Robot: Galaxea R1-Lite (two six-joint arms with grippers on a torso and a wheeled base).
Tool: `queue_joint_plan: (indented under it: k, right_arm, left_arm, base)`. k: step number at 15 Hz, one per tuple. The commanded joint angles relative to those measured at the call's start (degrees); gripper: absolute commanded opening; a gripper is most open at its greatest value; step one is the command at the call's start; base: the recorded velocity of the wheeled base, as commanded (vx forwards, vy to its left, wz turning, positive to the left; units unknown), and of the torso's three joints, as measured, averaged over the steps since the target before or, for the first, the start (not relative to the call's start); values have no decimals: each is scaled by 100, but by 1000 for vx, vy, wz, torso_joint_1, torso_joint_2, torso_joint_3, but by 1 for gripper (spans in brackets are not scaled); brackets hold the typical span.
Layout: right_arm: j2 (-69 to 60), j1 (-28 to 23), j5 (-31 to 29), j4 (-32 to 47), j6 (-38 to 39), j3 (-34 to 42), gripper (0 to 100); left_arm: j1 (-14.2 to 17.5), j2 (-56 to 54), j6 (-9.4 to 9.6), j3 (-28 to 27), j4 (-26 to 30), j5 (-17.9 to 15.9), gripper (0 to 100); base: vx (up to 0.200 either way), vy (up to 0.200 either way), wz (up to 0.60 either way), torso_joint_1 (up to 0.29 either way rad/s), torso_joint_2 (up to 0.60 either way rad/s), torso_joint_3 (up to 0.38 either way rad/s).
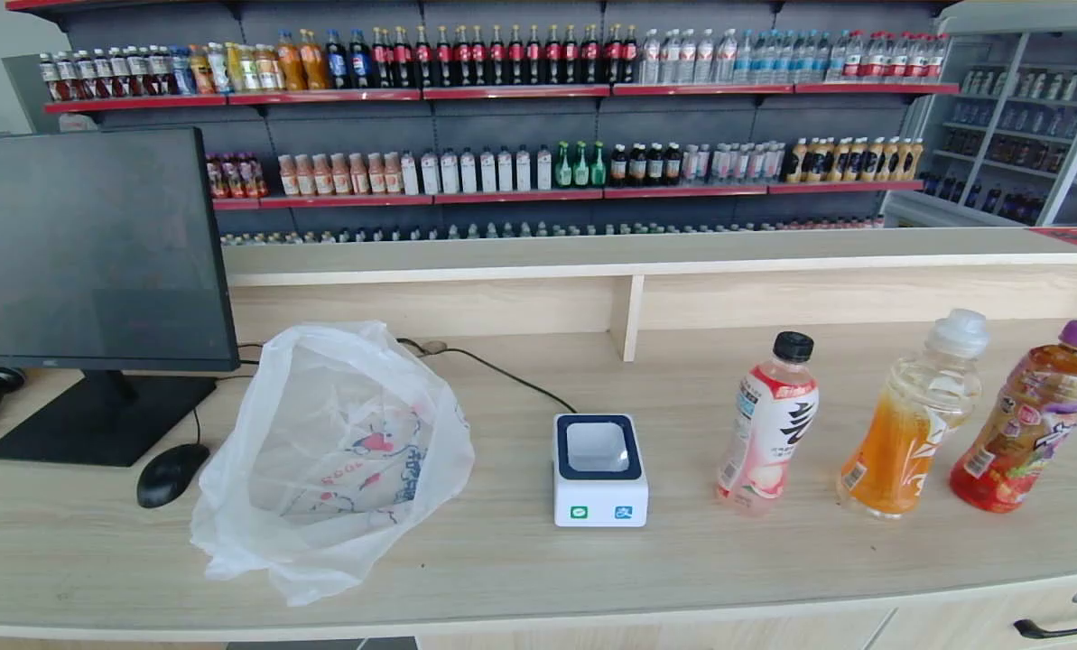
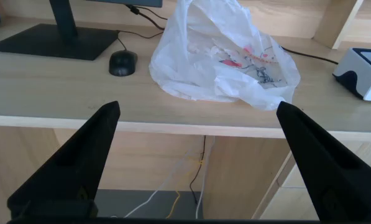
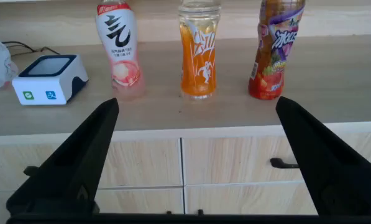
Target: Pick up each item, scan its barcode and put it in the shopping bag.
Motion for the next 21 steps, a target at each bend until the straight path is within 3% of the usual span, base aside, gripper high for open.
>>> queue_joint_plan:
  k: [1, 5, 7, 8, 9, 10, 16, 21]
  right_arm:
    - [263, 10, 22, -22, 0, -458, 100]
    - [1985, 432, -5, -215, -18, -1830, 100]
    - [2882, 493, -5, -1041, -158, -2137, 100]
    - [3356, 528, -5, -1736, -255, -2128, 100]
    - [4525, 555, -5, -3573, -334, -2049, 100]
    - [5167, 555, -5, -4487, -343, -2014, 100]
    - [7760, 687, -13, -8740, -431, -986, 100]
    - [8226, 1258, -22, -8820, -439, -397, 100]
  left_arm:
    - [-5, 6, -3, 0, -1, 1, 100]
    - [-5, 6, -3, 0, -1, 1, 100]
    - [4, 6, 5, 0, -1, 1, 100]
    - [4, 6, 5, 0, -1, 1, 100]
    - [4, 6, -3, 0, -1, 1, 100]
    - [4, 6, -3, 0, -1, 1, 100]
    - [4, 6, -3, 0, -1, 1, 100]
    - [4, 6, 5, 0, -1, 1, 100]
  base:
    - [0, 0, 0, 0, 0, 0]
    - [0, 0, 0, 0, 0, 0]
    - [0, 0, 0, 0, 0, 0]
    - [0, 0, 0, 0, 0, 0]
    - [0, 0, 0, 0, 0, 0]
    - [0, 0, 0, 0, 0, 0]
    - [0, 0, 0, 0, 0, 0]
    - [0, 0, 0, 0, 0, 0]
